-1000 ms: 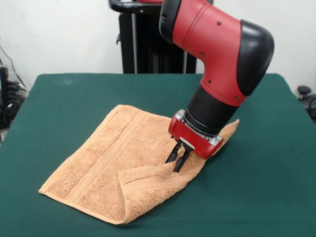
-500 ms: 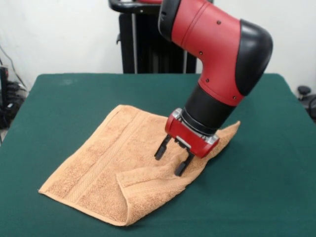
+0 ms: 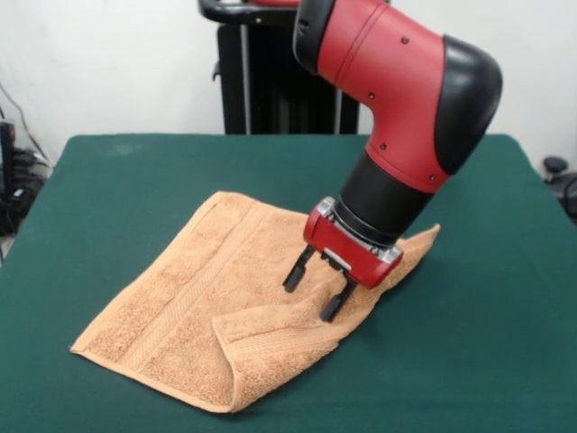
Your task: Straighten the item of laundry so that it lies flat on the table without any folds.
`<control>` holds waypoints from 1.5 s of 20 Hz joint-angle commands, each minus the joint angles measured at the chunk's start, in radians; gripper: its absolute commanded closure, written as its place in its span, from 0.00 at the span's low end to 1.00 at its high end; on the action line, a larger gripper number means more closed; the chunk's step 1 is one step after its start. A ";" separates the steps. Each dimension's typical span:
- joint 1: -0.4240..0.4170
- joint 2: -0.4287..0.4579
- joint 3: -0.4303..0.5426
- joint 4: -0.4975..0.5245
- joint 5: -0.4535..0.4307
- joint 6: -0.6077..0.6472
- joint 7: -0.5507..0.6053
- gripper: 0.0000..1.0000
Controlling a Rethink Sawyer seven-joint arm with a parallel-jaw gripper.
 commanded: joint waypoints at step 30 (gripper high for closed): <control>-0.253 -0.436 0.414 0.363 -0.396 -0.164 0.097 0.00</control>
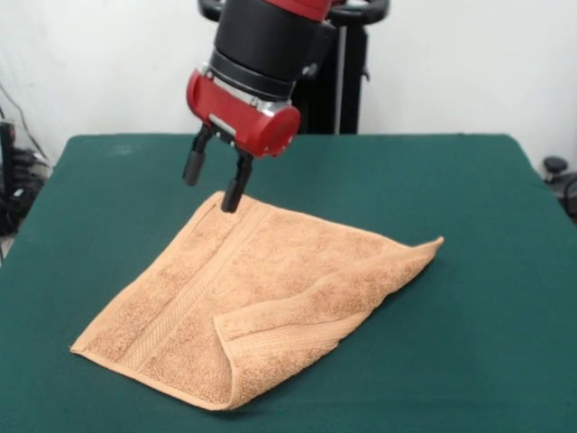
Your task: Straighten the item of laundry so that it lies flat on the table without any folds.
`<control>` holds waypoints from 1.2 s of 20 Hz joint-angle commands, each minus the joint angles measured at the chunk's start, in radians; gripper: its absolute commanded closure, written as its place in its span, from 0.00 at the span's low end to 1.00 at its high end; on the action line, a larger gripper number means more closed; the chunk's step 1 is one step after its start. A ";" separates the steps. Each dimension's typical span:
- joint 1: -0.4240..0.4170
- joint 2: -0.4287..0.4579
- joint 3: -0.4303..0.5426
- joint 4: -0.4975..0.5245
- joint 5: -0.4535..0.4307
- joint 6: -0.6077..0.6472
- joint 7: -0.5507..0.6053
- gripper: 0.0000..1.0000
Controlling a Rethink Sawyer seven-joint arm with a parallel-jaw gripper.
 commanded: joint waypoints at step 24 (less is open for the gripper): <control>-0.236 0.131 0.410 0.155 -0.326 -0.340 0.094 0.00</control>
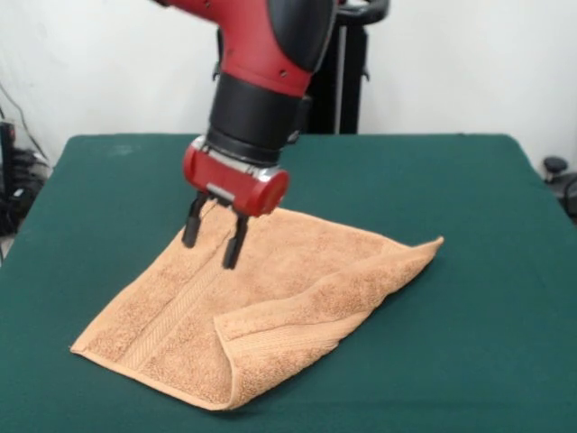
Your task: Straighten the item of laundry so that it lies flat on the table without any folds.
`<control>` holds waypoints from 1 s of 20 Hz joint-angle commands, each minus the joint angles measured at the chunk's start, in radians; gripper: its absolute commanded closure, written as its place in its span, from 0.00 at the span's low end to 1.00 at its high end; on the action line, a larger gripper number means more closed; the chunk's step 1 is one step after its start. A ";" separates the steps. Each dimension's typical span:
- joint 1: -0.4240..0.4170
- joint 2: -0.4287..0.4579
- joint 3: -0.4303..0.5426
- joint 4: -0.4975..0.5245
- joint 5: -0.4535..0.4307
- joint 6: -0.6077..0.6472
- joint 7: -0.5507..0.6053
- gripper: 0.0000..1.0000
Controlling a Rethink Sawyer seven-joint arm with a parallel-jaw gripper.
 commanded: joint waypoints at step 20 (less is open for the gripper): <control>0.065 0.100 0.089 0.092 -0.049 -0.034 0.171 1.00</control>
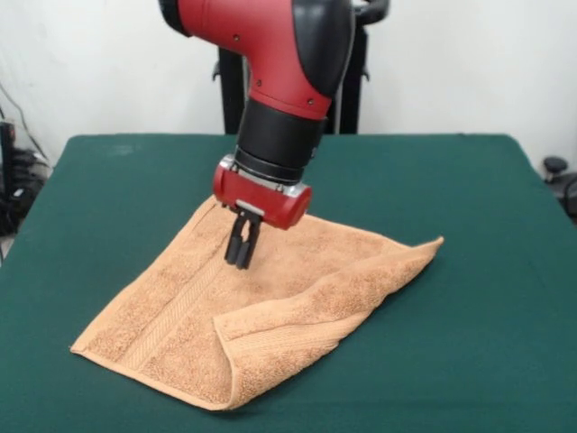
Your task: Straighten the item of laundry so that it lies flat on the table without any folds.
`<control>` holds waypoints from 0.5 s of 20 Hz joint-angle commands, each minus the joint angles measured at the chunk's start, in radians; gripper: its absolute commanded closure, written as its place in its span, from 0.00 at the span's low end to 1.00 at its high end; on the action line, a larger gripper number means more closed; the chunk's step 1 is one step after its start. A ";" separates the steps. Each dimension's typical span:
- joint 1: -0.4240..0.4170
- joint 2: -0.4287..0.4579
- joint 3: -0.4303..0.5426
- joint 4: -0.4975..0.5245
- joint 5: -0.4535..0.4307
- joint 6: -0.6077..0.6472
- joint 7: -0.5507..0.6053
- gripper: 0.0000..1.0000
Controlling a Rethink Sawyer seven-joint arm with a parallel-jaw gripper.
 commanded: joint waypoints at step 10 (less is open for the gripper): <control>-0.046 0.006 0.121 0.180 -0.082 -0.035 0.151 1.00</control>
